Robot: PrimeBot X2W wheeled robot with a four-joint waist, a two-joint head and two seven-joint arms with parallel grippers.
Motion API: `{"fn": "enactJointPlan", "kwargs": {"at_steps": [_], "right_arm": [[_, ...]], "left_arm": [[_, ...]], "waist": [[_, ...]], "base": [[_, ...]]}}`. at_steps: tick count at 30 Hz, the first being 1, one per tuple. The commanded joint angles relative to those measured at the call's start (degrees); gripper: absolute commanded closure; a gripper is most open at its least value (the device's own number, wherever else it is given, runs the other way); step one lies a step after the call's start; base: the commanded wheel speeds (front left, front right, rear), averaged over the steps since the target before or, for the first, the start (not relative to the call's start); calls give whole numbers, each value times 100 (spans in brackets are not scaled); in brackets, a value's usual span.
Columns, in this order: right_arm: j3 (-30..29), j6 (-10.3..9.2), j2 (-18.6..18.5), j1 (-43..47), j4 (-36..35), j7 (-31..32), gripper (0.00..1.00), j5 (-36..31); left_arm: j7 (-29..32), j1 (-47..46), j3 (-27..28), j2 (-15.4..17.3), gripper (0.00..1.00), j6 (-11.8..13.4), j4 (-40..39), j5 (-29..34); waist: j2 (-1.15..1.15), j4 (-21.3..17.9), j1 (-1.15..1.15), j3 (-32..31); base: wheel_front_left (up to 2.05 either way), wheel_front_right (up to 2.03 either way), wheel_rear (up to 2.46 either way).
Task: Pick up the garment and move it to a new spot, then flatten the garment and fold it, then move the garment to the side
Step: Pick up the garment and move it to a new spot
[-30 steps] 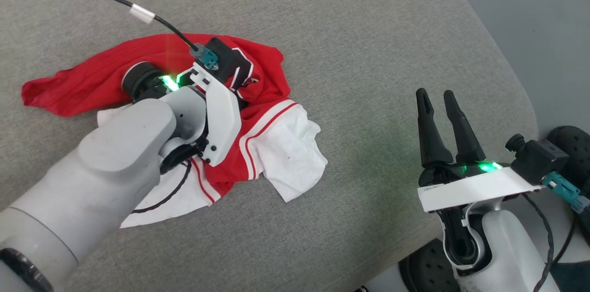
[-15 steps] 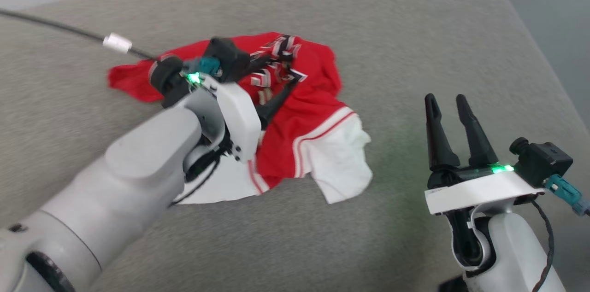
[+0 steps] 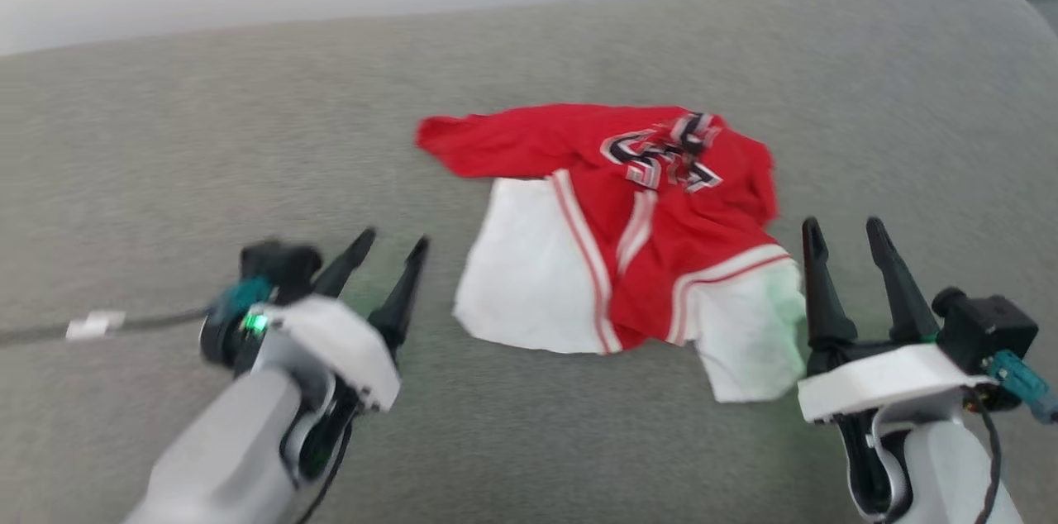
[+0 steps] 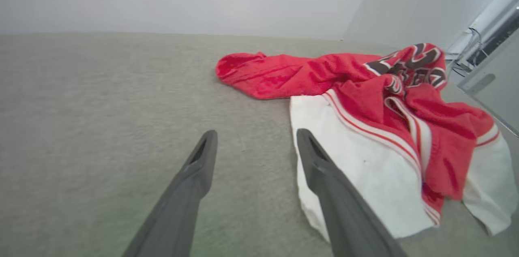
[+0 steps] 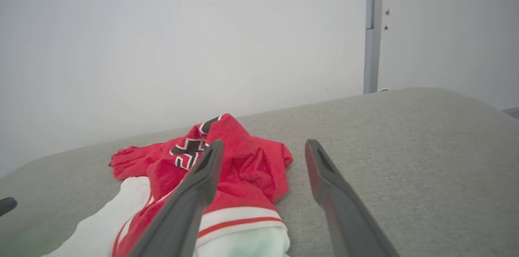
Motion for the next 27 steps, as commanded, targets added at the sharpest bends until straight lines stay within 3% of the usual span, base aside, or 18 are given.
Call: {"fn": "enactJointPlan", "kwargs": {"at_steps": [1,9,15,21,27], "right_arm": [[-47,-2,-7,102,12,-28,0,-102],[-281,-2,-69,447,-20,-28,0,-265],[-383,-2,-184,710,-93,-28,0,-183],[-553,-2,-247,916,-313,-28,0,-134],[-636,-2,-231,991,-448,-28,0,-152]], "left_arm": [[-28,290,345,-58,0,27,-130,210],[-29,1994,2497,-288,0,175,-778,1665],[-29,2839,3801,-613,0,26,-1556,2673],[-29,3412,4651,-954,0,-195,-2333,3463],[-29,3653,4974,-1213,0,-316,-2602,3847]], "waist": [[0,492,0,-309],[0,971,0,-548],[0,1108,0,-713],[0,1097,0,-793],[0,1041,0,-750]], "base": [[0,0,0],[0,0,0],[0,0,0],[0,0,0],[0,0,0]]}}
